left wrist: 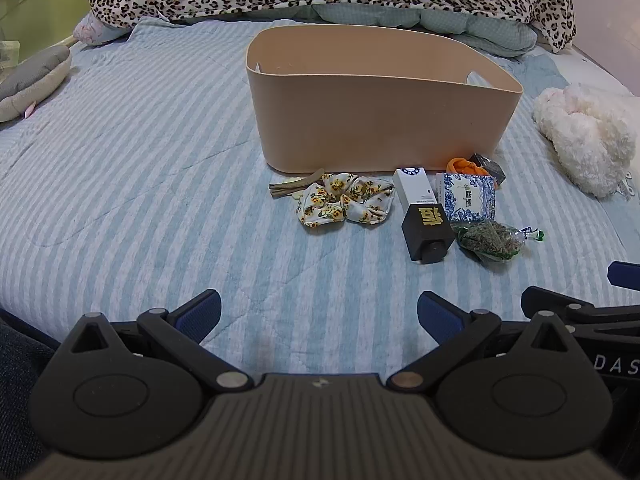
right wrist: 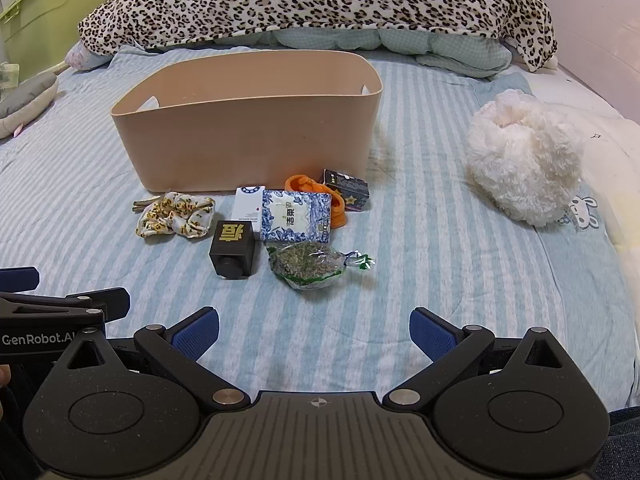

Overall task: Organize objects
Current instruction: 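Grasp the floral scrunchie with the left tool while the right tool grasps the green tea bag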

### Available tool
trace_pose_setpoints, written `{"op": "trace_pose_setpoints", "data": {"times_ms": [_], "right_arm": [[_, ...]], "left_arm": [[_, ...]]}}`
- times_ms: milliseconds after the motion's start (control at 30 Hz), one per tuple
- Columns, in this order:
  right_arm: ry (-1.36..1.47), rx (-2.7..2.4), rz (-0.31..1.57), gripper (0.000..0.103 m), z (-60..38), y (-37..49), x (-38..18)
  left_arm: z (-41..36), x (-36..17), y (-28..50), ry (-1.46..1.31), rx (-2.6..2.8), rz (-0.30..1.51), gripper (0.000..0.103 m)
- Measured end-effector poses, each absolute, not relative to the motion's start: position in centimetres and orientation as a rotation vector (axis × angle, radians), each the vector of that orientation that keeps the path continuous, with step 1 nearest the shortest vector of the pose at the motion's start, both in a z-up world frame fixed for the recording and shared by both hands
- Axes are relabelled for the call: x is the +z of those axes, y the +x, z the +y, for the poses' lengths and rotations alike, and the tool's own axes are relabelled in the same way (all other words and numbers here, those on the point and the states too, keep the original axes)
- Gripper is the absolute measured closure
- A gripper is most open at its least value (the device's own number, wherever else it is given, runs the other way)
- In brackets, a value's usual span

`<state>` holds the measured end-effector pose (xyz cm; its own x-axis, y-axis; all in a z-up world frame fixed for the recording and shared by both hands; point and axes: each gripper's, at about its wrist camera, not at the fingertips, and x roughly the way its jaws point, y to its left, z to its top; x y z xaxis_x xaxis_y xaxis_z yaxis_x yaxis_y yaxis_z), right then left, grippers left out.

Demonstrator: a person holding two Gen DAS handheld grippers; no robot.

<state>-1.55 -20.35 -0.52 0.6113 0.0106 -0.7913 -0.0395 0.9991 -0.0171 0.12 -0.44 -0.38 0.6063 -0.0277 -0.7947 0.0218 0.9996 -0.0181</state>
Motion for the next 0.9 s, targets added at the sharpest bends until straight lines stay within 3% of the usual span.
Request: {"op": "trace_pose_setpoints", "data": {"times_ms": [900], "right_arm": [[-0.044,0.029,0.912,0.0,-20.14,-1.15,-0.59]], "left_arm": [[-0.2,-0.49,0.48,-0.006,-0.024,0.924,0.0]]}}
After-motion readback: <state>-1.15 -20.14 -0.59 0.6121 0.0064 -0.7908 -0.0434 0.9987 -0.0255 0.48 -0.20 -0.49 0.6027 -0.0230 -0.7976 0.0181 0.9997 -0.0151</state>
